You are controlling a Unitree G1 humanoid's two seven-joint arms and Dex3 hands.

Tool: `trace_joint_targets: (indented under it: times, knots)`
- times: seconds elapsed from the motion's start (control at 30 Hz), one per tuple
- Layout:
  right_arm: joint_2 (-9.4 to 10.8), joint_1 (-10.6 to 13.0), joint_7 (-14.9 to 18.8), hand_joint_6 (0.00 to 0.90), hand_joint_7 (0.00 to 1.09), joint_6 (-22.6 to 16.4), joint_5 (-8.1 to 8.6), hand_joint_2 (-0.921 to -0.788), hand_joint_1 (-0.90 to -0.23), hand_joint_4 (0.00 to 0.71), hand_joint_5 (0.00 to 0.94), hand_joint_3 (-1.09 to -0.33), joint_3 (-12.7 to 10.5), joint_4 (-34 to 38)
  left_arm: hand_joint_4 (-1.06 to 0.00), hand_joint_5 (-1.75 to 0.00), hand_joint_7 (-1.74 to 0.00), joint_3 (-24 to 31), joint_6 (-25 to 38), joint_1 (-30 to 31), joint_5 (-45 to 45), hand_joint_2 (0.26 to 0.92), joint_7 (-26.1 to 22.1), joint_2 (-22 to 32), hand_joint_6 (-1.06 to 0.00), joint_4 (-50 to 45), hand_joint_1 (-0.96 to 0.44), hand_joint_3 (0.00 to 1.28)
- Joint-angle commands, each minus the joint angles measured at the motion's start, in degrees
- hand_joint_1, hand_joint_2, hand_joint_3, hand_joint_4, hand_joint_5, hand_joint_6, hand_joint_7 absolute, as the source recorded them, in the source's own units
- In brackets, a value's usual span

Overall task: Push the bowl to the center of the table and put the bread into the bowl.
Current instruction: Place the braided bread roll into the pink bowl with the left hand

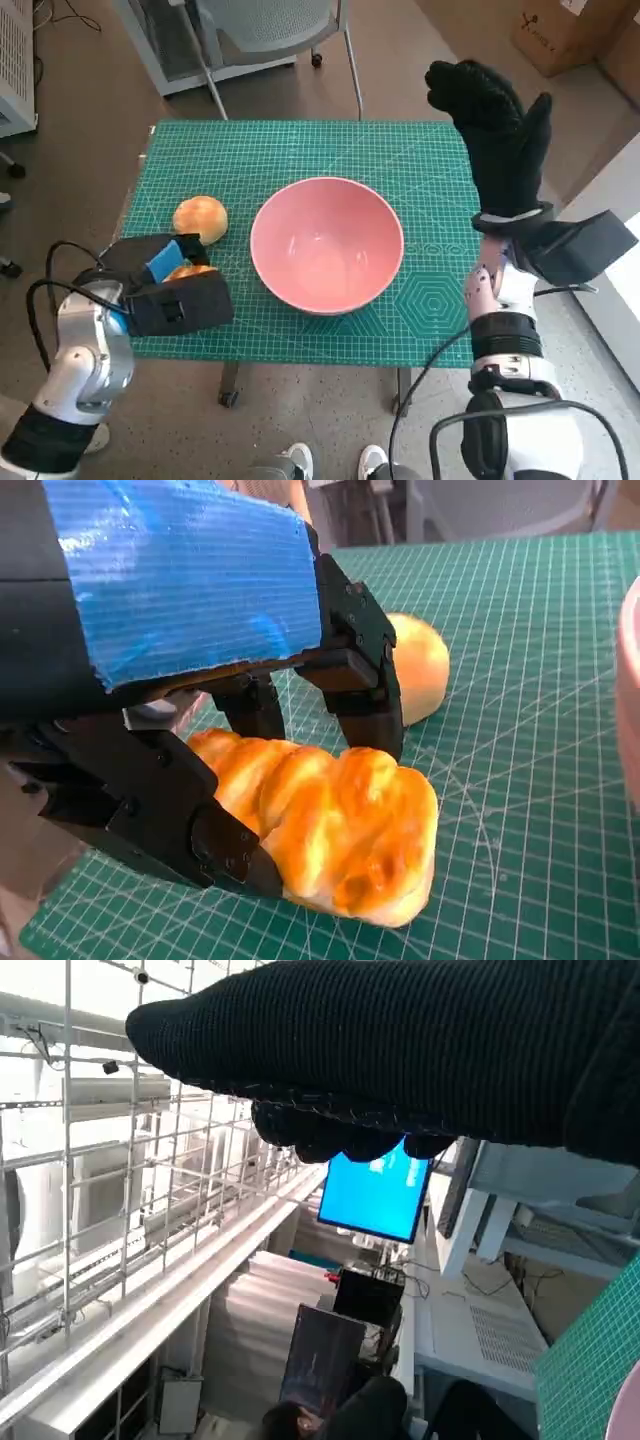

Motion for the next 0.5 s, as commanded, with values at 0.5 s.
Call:
trace_joint_targets:
  times: [0.5]
  knots:
    - [-0.43,1.74,1.03,0.387,0.02,0.21,1.12,-0.921,-0.661,0.288,0.002,-0.563,-0.3,-0.23,-0.7,-1.11,-1.22,4.7,-2.21,-7.77,-2.67,0.92,-2.13,-0.78,-0.61,-8.13,0.0,0.06]
